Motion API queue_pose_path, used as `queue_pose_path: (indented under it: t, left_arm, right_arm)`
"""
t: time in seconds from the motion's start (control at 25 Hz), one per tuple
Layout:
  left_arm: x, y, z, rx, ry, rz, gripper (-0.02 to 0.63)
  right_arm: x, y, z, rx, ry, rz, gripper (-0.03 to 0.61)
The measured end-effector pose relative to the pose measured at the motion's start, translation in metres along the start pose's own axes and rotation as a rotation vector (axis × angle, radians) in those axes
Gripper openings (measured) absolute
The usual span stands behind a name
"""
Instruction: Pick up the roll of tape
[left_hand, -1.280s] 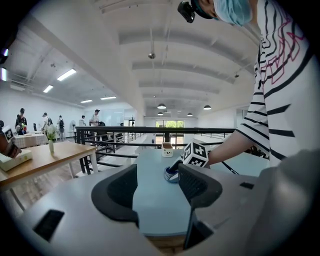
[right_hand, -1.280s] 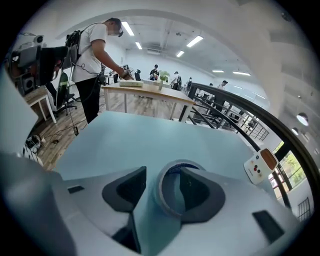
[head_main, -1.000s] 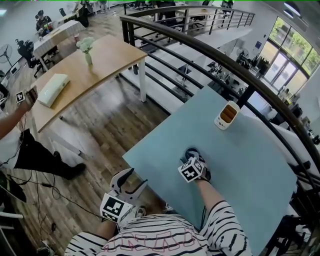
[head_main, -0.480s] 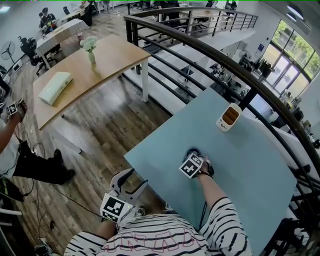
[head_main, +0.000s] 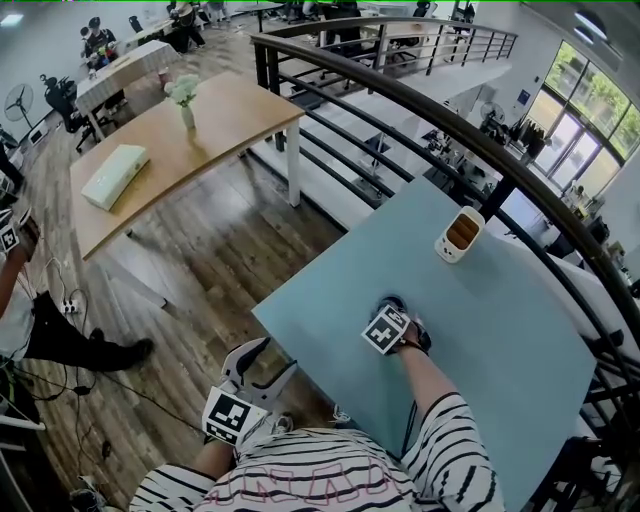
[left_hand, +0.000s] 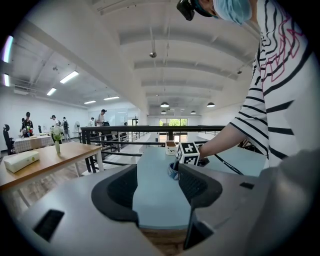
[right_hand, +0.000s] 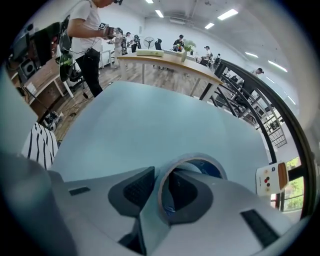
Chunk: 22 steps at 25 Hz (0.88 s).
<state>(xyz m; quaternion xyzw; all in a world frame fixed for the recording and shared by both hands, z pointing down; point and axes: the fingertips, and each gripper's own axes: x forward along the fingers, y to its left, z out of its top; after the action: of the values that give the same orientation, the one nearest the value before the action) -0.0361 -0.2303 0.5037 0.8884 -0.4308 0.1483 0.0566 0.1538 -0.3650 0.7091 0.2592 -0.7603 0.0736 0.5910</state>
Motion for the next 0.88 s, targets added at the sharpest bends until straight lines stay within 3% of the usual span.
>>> queue_pose_path:
  t: [0.4,0.88]
  left_arm:
    - [-0.003,0.002,-0.001,0.017,0.006,-0.014,0.238]
    - [-0.008,-0.005,0.007,0.064,-0.032,-0.071,0.235]
  right_arm:
    - [-0.027,-0.007,0.013,0.182,-0.227,-0.115,0.089]
    - [-0.12,0.006,0.029,0.398,-0.538,-0.283,0.086]
